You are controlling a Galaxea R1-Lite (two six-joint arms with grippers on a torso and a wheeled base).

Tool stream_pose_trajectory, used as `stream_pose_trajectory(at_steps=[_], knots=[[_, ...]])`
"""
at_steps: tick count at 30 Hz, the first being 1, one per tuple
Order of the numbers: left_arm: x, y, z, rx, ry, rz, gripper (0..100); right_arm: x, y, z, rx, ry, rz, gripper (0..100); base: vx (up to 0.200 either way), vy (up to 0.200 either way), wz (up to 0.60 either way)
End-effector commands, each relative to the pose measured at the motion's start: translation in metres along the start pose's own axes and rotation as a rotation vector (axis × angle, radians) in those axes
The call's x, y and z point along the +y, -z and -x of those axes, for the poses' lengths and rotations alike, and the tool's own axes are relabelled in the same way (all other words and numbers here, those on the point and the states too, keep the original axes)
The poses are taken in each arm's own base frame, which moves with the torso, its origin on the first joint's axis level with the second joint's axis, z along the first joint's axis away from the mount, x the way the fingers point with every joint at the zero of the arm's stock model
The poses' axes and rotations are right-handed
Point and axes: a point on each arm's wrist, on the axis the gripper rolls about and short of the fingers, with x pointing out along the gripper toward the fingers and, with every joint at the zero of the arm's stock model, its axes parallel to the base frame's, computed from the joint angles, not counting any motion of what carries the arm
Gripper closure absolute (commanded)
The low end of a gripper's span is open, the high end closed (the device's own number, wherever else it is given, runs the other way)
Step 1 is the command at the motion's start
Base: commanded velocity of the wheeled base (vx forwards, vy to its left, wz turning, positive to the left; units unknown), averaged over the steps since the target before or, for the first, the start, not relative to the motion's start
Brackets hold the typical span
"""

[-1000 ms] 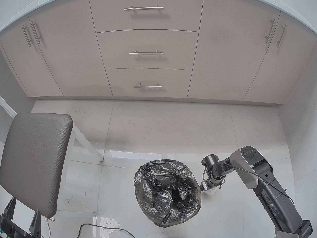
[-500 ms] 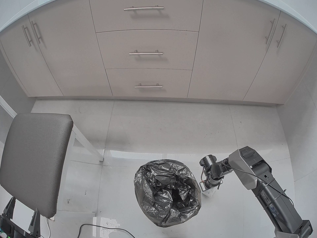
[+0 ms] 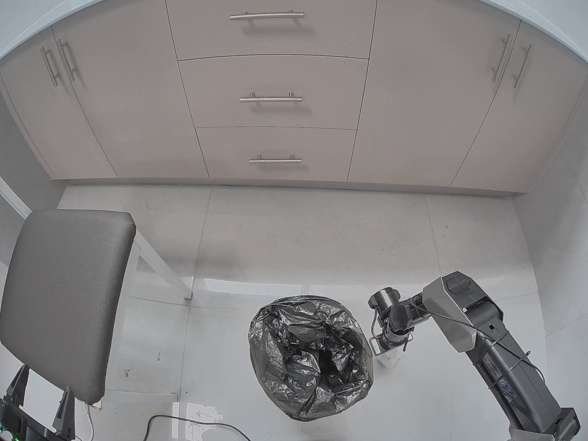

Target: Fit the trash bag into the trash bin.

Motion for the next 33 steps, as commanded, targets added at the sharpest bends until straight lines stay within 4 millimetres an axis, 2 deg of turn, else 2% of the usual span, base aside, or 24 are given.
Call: stream_pose_trajectory(at_steps=[1,7,10,14,15,17,20,23,25,26,27,28,29,30,31,33], knots=[[0.0,0.003,0.0,-0.004,-0.001,0.0,0,0.001,0.002,0.0,0.012,0.014,0.004,100,0.0,0.0,0.0],[0.0,0.003,0.0,-0.004,0.001,0.0,0,-0.001,0.021,0.006,0.218,0.032,0.053,100,0.0,0.0,0.0],[0.0,0.003,0.0,-0.005,0.001,0.0,0,-0.004,0.01,0.022,0.2,0.033,0.049,100,0.0,0.0,0.0],[0.0,0.003,0.0,-0.004,-0.001,0.0,0,-0.009,-0.026,0.073,0.07,0.03,0.003,100,0.0,0.0,0.0],[0.0,0.003,0.0,-0.006,-0.001,0.0,0,-0.01,-0.028,0.078,0.059,0.03,0.002,100,0.0,0.0,0.0],[0.0,0.003,0.0,-0.006,-0.003,-0.003,0,-0.01,-0.041,0.1,-0.001,0.026,-0.005,100,0.0,0.0,0.0],[0.0,0.003,0.0,-0.006,-0.001,-0.006,0,-0.012,-0.061,0.143,-0.098,0.018,-0.011,100,0.0,0.0,0.0],[0.0,0.003,0.0,-0.006,-0.001,-0.006,0,-0.004,-0.072,0.184,-0.169,0.007,0.002,100,0.0,0.0,0.0],[0.0,0.003,0.0,-0.004,-0.001,-0.007,0,0.001,-0.076,0.205,-0.198,-0.002,0.015,100,0.0,0.0,0.0],[0.0,0.003,0.0,-0.005,0.001,-0.01,0,0.006,-0.078,0.225,-0.219,-0.01,0.028,100,0.0,0.0,0.0],[0.0,0.003,0.0,-0.005,0.001,-0.01,0,0.007,-0.078,0.229,-0.221,-0.011,0.032,100,0.0,0.0,0.0],[0.0,0.003,0.0,-0.006,-0.003,-0.01,0,0.018,-0.077,0.252,-0.236,-0.024,0.059,100,0.0,0.0,0.0],[0.0,0.003,0.0,-0.004,-0.003,-0.009,0,0.025,-0.075,0.265,-0.247,-0.033,0.078,100,0.0,0.0,0.0],[0.0,0.003,0.0,-0.006,-0.003,-0.009,0,0.029,-0.074,0.271,-0.251,-0.038,0.087,100,0.0,0.0,0.0],[0.0,0.003,0.0,-0.003,-0.003,-0.009,0,0.041,-0.071,0.285,-0.26,-0.051,0.115,100,0.0,0.0,0.0],[0.0,0.003,0.0,-0.004,-0.003,-0.01,0,0.058,-0.066,0.299,-0.269,-0.068,0.156,100,0.0,0.0,0.0]])
